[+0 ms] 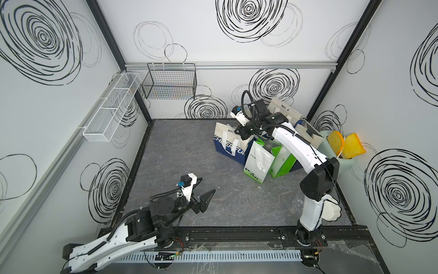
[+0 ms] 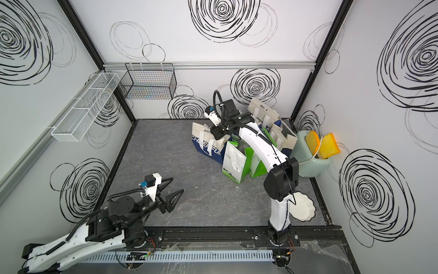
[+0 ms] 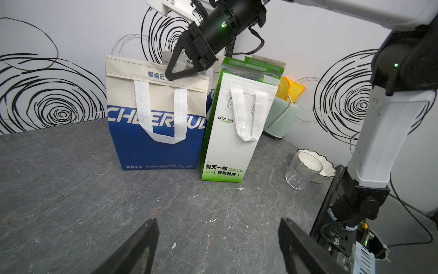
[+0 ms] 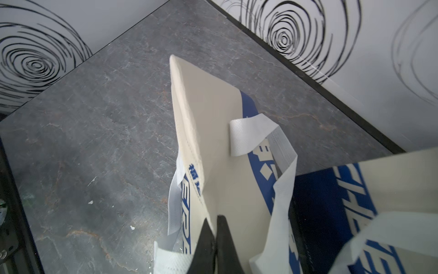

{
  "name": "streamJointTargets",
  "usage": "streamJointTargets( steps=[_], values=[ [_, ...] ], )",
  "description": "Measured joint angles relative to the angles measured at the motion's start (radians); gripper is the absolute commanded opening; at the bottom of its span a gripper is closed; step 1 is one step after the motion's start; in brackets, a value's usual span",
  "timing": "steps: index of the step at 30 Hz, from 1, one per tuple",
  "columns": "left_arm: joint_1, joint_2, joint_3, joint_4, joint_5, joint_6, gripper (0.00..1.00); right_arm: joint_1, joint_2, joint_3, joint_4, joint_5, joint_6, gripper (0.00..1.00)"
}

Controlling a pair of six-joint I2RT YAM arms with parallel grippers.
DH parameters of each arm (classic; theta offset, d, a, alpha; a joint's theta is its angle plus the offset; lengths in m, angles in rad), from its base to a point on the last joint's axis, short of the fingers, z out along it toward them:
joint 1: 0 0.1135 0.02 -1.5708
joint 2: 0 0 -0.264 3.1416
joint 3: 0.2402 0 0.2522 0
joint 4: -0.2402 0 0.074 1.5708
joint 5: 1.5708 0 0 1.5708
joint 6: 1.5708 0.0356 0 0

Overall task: Open the takeout bag
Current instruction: Move the takeout bag to the center of the board.

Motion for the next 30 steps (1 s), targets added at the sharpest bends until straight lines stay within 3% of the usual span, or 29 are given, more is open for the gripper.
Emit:
streamJointTargets(
  steps=[8, 14, 22, 30],
  values=[
    [0.000, -0.043, 0.000, -0.010, -0.064, -0.019, 0.85, 0.142, -0.003, -0.007, -0.008, -0.012, -0.028, 0.00],
    [0.000, -0.047, 0.000, -0.027, -0.078, -0.029, 0.86, 0.208, -0.088, -0.116, -0.011, -0.025, -0.046, 0.00],
    [0.000, -0.045, 0.000, -0.029, -0.071, -0.033, 0.87, 0.205, -0.348, -0.396, -0.030, -0.091, -0.148, 0.00],
    [0.000, -0.019, -0.041, 0.020, -0.035, -0.042, 0.88, 0.201, -0.513, -0.552, -0.063, -0.180, -0.280, 0.00]
  ],
)
